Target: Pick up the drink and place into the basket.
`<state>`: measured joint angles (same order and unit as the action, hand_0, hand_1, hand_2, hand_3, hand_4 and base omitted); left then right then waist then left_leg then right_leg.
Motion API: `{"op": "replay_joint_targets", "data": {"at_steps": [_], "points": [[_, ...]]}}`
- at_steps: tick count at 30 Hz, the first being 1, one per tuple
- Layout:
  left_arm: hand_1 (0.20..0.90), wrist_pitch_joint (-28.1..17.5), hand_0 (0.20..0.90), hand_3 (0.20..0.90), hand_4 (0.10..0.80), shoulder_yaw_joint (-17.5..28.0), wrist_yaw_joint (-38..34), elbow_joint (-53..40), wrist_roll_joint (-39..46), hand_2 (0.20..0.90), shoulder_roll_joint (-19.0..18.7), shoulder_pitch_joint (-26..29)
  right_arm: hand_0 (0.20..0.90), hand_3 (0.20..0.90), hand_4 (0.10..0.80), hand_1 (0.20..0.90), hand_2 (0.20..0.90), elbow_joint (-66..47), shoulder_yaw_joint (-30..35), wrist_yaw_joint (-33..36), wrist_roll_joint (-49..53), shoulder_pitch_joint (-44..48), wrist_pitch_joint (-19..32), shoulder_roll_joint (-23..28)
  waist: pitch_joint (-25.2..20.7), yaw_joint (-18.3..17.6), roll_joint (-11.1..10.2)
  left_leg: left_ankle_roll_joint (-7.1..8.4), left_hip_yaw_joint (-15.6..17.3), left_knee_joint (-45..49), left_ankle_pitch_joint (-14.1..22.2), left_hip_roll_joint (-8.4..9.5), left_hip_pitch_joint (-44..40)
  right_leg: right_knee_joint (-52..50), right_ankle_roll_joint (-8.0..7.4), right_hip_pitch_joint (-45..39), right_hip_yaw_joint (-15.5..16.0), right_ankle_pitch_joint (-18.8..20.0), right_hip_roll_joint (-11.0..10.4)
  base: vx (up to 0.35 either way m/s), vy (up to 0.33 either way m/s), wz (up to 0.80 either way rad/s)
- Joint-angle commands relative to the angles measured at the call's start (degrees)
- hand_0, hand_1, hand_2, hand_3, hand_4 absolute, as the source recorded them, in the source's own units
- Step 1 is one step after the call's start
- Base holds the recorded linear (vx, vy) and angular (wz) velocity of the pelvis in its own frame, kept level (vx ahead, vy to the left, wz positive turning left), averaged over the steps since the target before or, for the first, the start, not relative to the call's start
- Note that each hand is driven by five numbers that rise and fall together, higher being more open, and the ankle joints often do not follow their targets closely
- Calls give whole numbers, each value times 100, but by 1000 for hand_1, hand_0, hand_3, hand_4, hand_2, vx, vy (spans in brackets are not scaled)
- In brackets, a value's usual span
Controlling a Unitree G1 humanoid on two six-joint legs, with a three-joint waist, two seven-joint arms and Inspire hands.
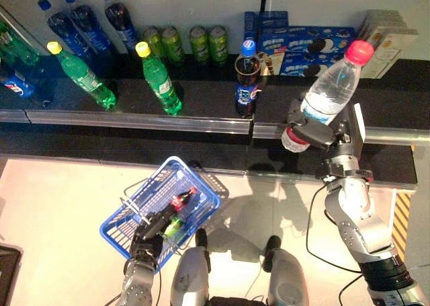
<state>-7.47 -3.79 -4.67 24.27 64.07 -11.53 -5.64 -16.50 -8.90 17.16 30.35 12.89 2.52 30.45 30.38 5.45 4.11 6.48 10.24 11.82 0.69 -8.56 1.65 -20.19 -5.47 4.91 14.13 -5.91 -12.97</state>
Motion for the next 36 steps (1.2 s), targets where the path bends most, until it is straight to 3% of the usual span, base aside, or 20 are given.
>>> {"op": "replay_joint_targets", "data": {"at_steps": [1, 14, 20, 25, 36], "points": [[300, -753, 300, 200, 100, 356, 547, -1815, -445, 300, -593, -133, 300, 200, 100, 300, 300, -1052, -203, -626, 223, 661, 514, -100, -1312, 87, -243, -86, -18, 584, -356, 206, 320, 612, 350, -835, 304, -44, 286, 9, 12, 13], [300, -342, 300, 200, 100, -191, 905, -3621, -191, 300, -909, -104, 300, 200, 100, 300, 300, -696, -1767, -134, 52, 1061, 11, -551, -1347, 717, -237, -89, -501, 268, -417, 418, 307, 930, 299, -1166, 798, 63, 256, -8, 7, 22], [300, -95, 300, 200, 100, -402, 1439, -4214, 13, 300, -1091, 18, 300, 200, 100, 300, 300, -366, -2180, 342, -292, 1397, -98, -725, -1306, 987, -231, -104, -755, 296, -382, 554, 394, 966, 273, -1225, 1007, 101, 225, -15, -7, 21], [300, 37, 300, 200, 100, -675, 2338, -4828, 197, 300, -1267, 270, 300, 200, 100, 300, 300, 53, -2539, 709, -444, 1622, -248, -986, -1297, 1214, -217, -128, -976, 310, -313, 692, 457, 1050, 219, -1319, 1174, 158, 168, 8, 11, 22], [300, 561, 300, 200, 100, -1044, 3300, -5365, 501, 300, -1178, 684, 300, 200, 100, 300, 300, 939, -3044, 1103, -425, 1736, -382, -1666, -1403, 1467, -239, -144, -1238, 315, -247, 875, 546, 1177, 122, -1427, 1340, 237, 97, 29, 22, 16]]}}
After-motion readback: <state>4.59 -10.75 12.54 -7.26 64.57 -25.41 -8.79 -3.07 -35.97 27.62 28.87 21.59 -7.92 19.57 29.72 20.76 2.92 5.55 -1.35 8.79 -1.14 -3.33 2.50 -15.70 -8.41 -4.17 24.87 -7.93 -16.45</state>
